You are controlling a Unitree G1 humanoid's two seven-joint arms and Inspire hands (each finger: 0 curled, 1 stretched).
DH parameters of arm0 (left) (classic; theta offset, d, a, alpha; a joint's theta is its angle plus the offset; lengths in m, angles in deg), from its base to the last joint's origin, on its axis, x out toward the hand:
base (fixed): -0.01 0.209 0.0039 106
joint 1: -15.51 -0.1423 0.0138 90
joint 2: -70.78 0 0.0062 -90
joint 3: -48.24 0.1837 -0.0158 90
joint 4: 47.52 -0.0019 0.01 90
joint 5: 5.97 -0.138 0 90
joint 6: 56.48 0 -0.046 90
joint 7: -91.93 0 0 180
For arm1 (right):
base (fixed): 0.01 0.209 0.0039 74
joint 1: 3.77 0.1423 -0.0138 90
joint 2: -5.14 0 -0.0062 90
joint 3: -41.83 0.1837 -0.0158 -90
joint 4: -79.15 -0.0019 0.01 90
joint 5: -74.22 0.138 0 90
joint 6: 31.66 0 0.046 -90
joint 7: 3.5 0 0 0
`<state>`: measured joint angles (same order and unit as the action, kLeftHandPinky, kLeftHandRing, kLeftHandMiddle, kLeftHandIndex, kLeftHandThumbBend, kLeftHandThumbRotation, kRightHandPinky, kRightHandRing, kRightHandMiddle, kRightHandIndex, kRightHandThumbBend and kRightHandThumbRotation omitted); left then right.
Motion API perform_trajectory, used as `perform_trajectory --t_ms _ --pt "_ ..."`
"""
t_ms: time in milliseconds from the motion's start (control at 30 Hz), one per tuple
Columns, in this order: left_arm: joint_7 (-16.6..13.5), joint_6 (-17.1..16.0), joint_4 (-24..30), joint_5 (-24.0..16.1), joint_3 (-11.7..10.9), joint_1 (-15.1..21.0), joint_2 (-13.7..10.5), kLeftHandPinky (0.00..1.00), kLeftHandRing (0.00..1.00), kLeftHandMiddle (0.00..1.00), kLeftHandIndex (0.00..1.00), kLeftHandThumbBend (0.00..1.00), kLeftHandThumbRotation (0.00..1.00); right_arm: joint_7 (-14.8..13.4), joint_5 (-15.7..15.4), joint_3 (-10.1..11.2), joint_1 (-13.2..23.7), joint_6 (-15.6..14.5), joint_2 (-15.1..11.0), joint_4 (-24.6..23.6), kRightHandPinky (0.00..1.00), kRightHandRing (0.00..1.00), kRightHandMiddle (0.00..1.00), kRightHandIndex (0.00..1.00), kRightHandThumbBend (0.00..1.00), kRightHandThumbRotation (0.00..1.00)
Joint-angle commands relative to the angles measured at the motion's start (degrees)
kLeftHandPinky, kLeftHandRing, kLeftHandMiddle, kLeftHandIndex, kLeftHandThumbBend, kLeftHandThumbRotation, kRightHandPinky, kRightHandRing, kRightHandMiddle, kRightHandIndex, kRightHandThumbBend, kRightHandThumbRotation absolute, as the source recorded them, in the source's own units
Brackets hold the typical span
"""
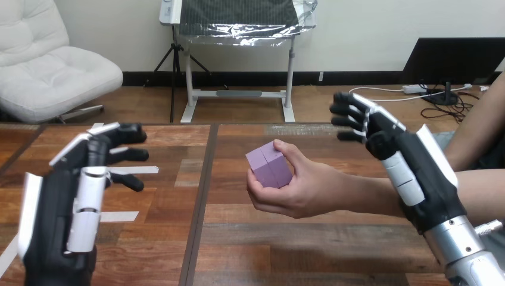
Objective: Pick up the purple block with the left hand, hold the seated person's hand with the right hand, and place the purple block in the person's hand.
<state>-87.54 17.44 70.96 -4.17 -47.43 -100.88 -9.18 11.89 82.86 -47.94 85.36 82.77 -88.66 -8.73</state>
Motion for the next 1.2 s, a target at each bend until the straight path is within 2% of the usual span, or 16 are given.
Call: perform_trajectory --t_ms 0,167,300,600,800,1000,1167 --pt "-0.4 -1.5 3.2 0.1 -0.3 0.6 1.1 0.37 0.61 0.67 0.62 0.38 0.98 1.2 3.5 0.9 -0.3 0.1 1.7 -5.8 0.8 0.84 0.86 0.86 0.92 1.0" --pt "-0.3 -1.7 4.3 0.3 -0.2 -0.3 1.1 0.35 0.61 0.67 0.62 0.35 0.98 1.8 4.7 0.7 -2.4 -0.2 2.7 -8.8 0.8 0.85 0.86 0.87 0.91 1.0" --pt "-0.1 -1.6 5.5 0.9 -0.2 -1.0 1.1 0.35 0.62 0.68 0.63 0.37 0.98 1.9 5.3 0.2 -4.8 -0.3 4.0 -11.5 0.79 0.84 0.86 0.86 0.89 1.0" --pt "-0.2 -0.3 7.6 1.2 0.5 -1.8 1.3 0.35 0.63 0.68 0.64 0.38 0.94 3.0 6.2 -0.3 -7.9 0.5 5.8 -14.3 0.79 0.83 0.84 0.85 0.86 1.0" --pt "-0.1 -0.3 7.2 0.8 0.6 -1.4 1.2 0.36 0.64 0.68 0.64 0.39 0.92 3.7 6.8 -0.1 -9.4 0.5 6.7 -15.3 0.79 0.82 0.83 0.85 0.85 1.0" --pt "-0.2 -0.9 5.8 0.2 0.9 -0.6 1.2 0.37 0.64 0.68 0.65 0.32 0.92 5.8 9.5 -0.7 -11.0 0.7 7.6 -16.4 0.79 0.82 0.84 0.86 0.83 0.99" --pt "0.1 -1.2 5.3 0.5 1.2 -0.5 1.3 0.37 0.64 0.69 0.65 0.28 0.93 6.5 10.2 -1.1 -12.4 0.0 7.9 -18.1 0.79 0.83 0.84 0.87 0.82 0.99"
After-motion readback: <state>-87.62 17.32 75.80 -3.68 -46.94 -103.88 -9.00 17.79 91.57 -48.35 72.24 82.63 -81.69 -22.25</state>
